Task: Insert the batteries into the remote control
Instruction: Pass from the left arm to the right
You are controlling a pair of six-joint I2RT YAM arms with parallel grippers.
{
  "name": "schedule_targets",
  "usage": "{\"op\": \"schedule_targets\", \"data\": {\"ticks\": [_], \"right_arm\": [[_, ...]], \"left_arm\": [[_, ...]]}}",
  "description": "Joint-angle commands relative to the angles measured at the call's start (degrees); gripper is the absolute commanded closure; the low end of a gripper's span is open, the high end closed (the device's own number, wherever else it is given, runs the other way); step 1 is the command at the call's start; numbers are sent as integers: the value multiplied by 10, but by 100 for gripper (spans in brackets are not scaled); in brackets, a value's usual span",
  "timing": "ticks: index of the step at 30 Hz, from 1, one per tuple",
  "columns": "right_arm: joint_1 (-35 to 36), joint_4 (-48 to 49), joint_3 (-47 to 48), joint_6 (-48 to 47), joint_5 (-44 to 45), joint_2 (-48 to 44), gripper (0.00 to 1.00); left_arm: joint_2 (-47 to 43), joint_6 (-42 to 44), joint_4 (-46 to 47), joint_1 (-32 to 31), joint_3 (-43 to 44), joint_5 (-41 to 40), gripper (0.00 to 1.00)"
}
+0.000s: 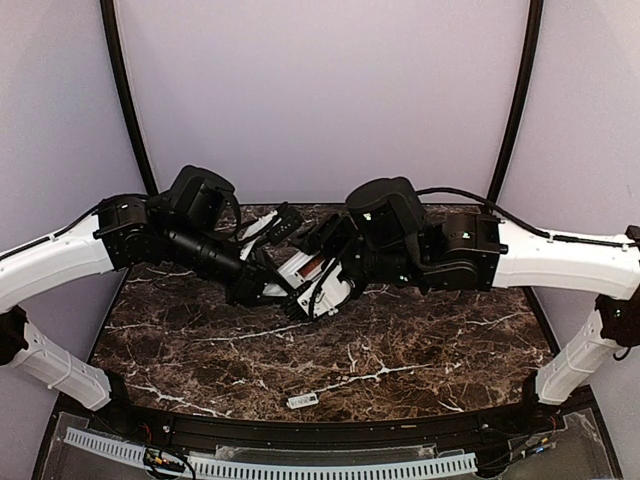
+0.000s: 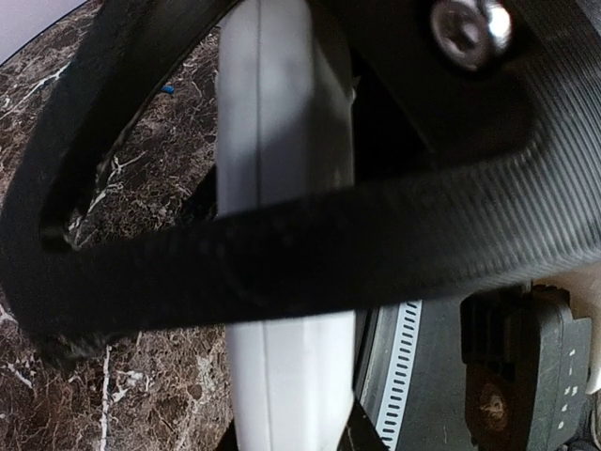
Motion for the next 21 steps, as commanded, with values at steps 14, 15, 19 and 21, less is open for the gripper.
{"op": "schedule_targets", "data": {"ticks": [14, 15, 19, 21], "right_arm": [[20, 30, 8, 21, 50, 17, 66], [20, 26, 10, 27, 49, 17, 68], [20, 12, 17, 60, 35, 16, 74], [17, -4, 20, 91, 24, 13, 76]], "left_arm": [[1, -9, 1, 2, 13, -28, 100], [0, -9, 2, 2, 12, -26, 100], [-3, -10, 8, 2, 8, -25, 100], [-5, -13, 7, 1, 9, -32, 76]]}}
